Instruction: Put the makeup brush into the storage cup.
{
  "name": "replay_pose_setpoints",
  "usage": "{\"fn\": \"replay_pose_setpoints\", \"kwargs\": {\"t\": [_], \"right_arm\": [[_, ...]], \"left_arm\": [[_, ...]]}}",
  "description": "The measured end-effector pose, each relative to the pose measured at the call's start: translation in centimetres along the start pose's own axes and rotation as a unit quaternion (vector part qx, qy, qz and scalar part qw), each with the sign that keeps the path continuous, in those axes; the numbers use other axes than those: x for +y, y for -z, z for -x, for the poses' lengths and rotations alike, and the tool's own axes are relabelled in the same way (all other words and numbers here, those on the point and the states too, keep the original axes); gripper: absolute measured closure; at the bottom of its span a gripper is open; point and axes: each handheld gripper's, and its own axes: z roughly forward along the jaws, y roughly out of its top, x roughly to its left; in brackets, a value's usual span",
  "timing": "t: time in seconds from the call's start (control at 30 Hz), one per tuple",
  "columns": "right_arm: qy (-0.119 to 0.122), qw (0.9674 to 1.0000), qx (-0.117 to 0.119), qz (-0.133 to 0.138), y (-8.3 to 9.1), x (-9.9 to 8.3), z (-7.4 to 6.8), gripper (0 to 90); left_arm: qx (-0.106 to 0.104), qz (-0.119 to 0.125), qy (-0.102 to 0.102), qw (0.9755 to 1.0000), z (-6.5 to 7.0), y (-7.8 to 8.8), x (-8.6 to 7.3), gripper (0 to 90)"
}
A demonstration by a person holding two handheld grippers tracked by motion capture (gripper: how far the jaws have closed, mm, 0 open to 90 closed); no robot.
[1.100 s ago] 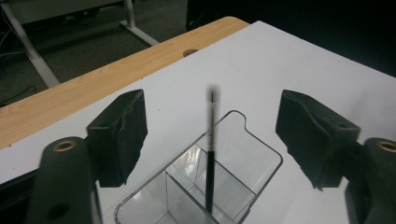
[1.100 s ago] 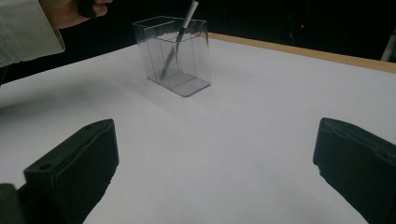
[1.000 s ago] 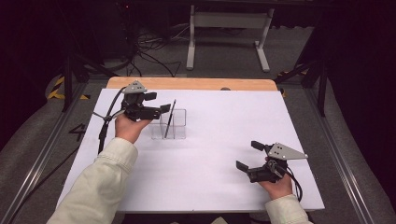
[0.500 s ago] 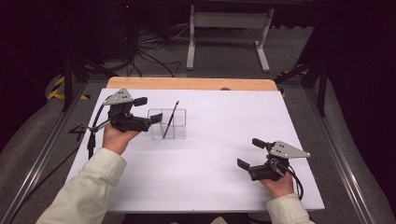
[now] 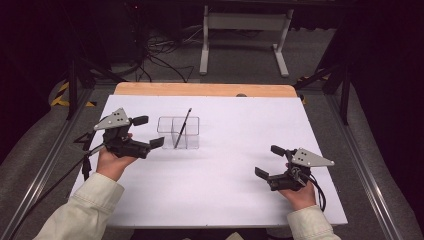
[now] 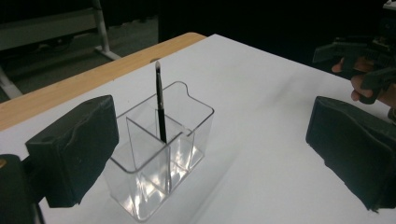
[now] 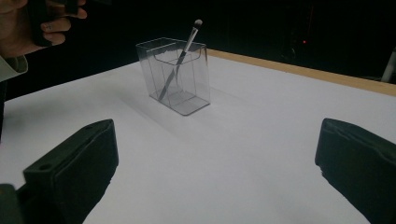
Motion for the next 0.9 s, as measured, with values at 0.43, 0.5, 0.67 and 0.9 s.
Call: {"fn": "replay_pose_setpoints", "kwargs": {"t": [0.43, 0.5, 0.67, 0.9], "right_arm": [[-0.003, 1.0000, 0.005, 0.002, -0.1, 0.0, 0.3, 0.1], [-0.001, 1.0000, 0.005, 0.002, -0.1, 0.0, 0.3, 0.1], [0.000, 1.0000, 0.008, 0.003, -0.1, -0.1, 0.3, 0.1], [0.005, 0.9999, 0.015, 0.006, -0.1, -0.2, 0.3, 0.1]], "left_arm": [[0.006, 0.014, 0.007, 0.9999, 0.8, 1.8, -3.5, 2.5], [0.007, 0.019, 0.011, 0.9997, 0.9, 1.8, -4.0, 2.5], [0.011, 0.035, 0.031, 0.9989, 0.8, 2.3, -6.0, 2.3], [0.020, 0.052, 0.039, 0.9977, 0.8, 2.7, -8.5, 2.1]]}}
